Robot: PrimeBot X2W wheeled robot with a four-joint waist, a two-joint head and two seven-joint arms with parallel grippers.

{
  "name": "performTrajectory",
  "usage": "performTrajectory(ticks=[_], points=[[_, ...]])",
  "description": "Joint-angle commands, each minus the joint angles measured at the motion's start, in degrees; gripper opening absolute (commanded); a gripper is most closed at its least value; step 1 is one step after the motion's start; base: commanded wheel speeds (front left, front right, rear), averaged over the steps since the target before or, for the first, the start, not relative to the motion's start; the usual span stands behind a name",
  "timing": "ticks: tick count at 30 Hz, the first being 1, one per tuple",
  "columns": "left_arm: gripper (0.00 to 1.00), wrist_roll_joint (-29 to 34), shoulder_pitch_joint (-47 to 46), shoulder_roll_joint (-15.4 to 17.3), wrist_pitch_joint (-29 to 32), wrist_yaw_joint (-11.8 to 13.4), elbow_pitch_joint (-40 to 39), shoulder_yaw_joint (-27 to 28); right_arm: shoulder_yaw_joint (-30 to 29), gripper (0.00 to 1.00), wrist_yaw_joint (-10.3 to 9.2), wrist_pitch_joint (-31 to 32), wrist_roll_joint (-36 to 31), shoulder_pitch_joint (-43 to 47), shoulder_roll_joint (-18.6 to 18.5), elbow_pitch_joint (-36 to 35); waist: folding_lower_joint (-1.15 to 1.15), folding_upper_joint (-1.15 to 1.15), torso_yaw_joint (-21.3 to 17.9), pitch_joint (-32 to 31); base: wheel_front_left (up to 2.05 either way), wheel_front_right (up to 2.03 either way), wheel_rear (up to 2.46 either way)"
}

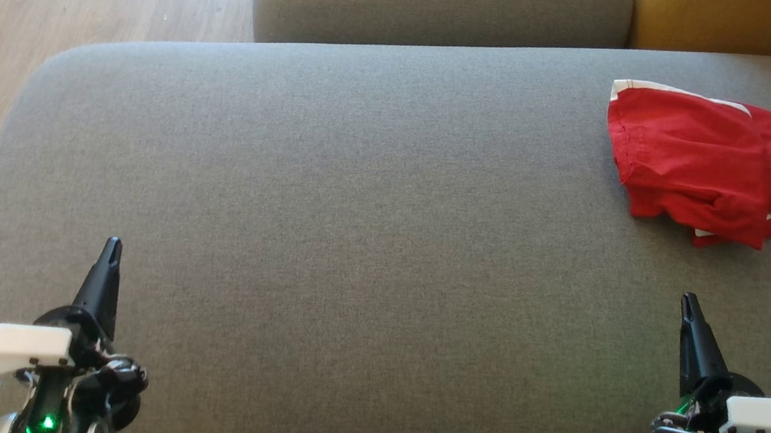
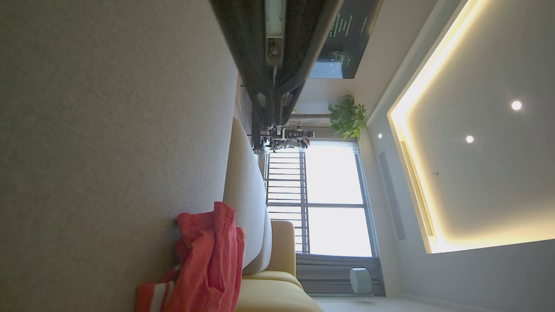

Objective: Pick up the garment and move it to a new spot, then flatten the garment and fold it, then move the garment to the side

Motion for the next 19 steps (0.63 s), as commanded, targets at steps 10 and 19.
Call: performTrajectory(ticks=[10,19], points=[[0.0,0.12,-2.98,0.86,0.46,-0.42,-1.47,2.6,0.79,0.0,0.0,0.62,0.13,-2.72,-0.65,-1.79,0.0,0.0,0.01,0.0,0.0,0.0,0.0],[0.0,0.28,-3.0,0.71,0.62,-0.42,-1.46,2.8,0.62,0.0,0.0,0.76,-0.01,-2.73,-0.53,-1.78,0.0,0.0,0.01,0.0,0.0,0.0,0.0]])
